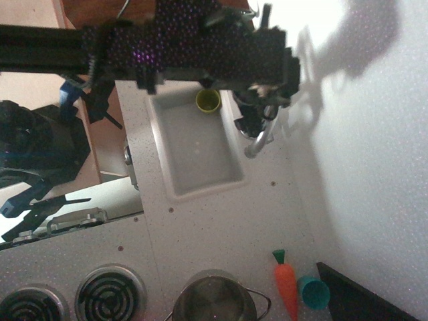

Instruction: Turn faucet right

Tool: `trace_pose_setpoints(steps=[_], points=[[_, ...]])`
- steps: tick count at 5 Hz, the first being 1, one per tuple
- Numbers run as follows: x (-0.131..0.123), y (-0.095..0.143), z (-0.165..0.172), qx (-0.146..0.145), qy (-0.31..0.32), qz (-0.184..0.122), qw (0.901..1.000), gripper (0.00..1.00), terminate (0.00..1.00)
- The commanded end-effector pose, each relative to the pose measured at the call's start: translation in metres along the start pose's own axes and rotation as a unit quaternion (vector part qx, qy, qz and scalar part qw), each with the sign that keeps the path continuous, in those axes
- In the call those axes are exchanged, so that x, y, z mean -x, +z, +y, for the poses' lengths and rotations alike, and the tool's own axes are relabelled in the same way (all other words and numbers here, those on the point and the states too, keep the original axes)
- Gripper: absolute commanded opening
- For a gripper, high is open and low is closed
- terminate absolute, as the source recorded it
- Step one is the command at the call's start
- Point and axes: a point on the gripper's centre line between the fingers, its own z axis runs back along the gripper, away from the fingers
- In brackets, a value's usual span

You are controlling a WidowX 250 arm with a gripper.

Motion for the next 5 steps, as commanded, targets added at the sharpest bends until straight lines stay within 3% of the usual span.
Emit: trace_pose_setpoints(steps=[1,5], points=[[-0.017,0.027,-0.009,0.002,-0.009,-0.025,0.9996,1.00,0.00],[-0.005,0.033,-0.017,0.005,-0.012,-0.032,0.9994,1.00,0.00]])
